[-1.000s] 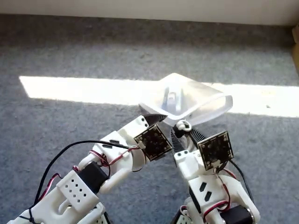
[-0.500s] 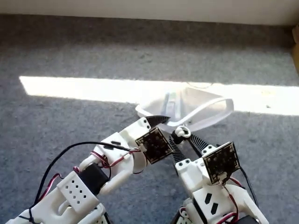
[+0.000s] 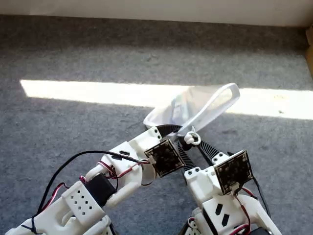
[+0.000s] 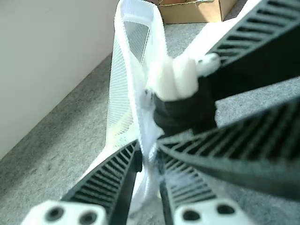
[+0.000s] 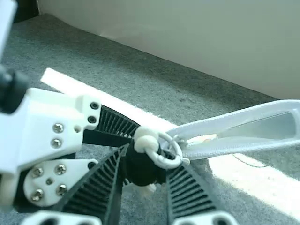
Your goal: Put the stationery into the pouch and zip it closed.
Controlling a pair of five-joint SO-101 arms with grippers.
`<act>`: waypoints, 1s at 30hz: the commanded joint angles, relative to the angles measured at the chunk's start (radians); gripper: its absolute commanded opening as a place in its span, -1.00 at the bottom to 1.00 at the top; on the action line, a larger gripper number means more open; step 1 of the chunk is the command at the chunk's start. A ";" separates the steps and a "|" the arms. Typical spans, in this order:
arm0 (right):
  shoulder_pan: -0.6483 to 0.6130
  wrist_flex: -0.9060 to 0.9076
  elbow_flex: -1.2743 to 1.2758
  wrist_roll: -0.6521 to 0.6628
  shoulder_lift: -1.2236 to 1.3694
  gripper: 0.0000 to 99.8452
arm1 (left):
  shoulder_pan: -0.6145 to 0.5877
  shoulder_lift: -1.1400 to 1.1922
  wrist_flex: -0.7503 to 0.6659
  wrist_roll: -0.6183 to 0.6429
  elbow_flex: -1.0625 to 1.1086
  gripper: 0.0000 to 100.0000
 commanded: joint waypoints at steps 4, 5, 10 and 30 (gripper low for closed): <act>0.070 -0.035 -0.064 0.009 -0.004 -0.99 | -0.093 -0.019 -0.021 -0.006 -0.010 -0.99; 0.107 -0.047 -0.062 0.009 -0.004 -0.99 | -0.099 -0.019 -0.021 -0.006 -0.010 -0.99; 0.268 -0.111 -0.038 0.011 -0.004 -0.99 | -0.124 -0.021 -0.021 -0.006 -0.010 -0.99; 0.452 -0.357 0.134 -0.009 -0.002 -0.99 | -0.130 -0.202 0.167 -0.009 -0.007 -0.99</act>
